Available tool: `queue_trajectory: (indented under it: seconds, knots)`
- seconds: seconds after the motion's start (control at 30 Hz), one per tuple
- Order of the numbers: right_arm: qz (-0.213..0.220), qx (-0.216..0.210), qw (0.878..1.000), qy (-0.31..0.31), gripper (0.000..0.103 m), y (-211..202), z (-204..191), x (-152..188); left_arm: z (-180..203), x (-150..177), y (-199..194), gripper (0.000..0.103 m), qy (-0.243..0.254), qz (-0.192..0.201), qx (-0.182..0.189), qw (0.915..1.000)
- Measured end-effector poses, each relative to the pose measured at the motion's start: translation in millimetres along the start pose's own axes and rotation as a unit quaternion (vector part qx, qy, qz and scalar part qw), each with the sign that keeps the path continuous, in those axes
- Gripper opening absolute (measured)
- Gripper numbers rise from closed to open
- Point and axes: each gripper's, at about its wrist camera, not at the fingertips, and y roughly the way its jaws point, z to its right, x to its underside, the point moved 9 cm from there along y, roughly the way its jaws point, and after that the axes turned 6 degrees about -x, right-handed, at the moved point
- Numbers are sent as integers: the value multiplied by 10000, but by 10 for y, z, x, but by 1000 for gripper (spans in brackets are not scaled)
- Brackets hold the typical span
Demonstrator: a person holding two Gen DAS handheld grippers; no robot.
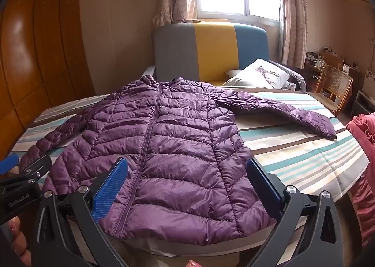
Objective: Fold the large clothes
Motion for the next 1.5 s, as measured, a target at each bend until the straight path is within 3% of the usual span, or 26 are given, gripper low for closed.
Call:
queue_trajectory:
  seconds: [1.5]
  knots:
    - [-75,-42,9999,79,100,10,23,23,0,72,86,101,-25,-98,110,9999]
